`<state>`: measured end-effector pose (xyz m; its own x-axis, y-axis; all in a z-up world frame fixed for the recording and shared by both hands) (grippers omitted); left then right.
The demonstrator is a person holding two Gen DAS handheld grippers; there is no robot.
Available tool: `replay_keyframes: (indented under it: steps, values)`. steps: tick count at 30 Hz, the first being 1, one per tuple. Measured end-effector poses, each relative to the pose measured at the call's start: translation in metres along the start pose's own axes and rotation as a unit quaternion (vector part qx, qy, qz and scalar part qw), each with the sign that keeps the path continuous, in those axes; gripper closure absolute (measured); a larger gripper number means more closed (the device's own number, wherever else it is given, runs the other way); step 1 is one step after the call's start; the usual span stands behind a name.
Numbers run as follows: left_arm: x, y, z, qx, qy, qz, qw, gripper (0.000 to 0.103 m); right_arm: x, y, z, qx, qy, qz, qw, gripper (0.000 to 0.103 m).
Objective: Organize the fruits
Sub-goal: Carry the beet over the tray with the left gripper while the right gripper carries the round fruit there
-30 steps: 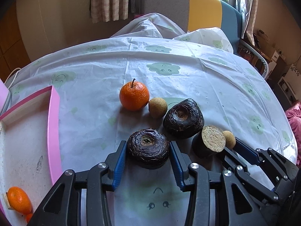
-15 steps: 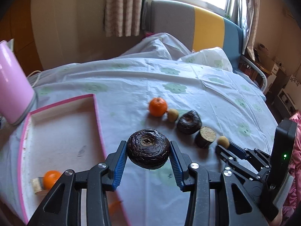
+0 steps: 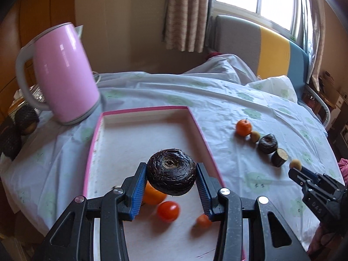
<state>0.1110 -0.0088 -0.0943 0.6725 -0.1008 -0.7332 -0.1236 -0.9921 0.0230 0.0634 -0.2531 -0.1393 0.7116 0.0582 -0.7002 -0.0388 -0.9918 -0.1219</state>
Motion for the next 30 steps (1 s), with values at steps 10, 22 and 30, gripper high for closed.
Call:
replay_keyframes:
  steps: [10,22,30]
  values:
    - [-0.011,-0.056,0.019,-0.049,0.000,-0.030,0.9984,0.058,-0.002,-0.111,-0.013,-0.082,-0.010,-0.110,0.990,0.077]
    - [-0.016,-0.074,0.026,-0.076,-0.002,-0.030,0.9967,0.058,0.020,-0.182,-0.018,-0.121,-0.048,-0.167,0.977,0.077]
    - [-0.012,-0.075,0.031,-0.090,-0.016,-0.026,0.9955,0.058,0.030,-0.202,-0.018,-0.124,-0.057,-0.179,0.974,0.076]
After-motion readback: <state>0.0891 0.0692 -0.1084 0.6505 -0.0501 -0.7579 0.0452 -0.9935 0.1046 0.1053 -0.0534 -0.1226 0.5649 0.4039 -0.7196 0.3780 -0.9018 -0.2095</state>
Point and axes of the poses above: each gripper's, at about its wrist camera, not at the fingertips, and x roughly the way its jaws point, y to its right, z to its underside, the point moved 10 cm from there along x, roughly the way its jaws point, and after that the axes turned 1 degree about -z, right-handed, at the moved point
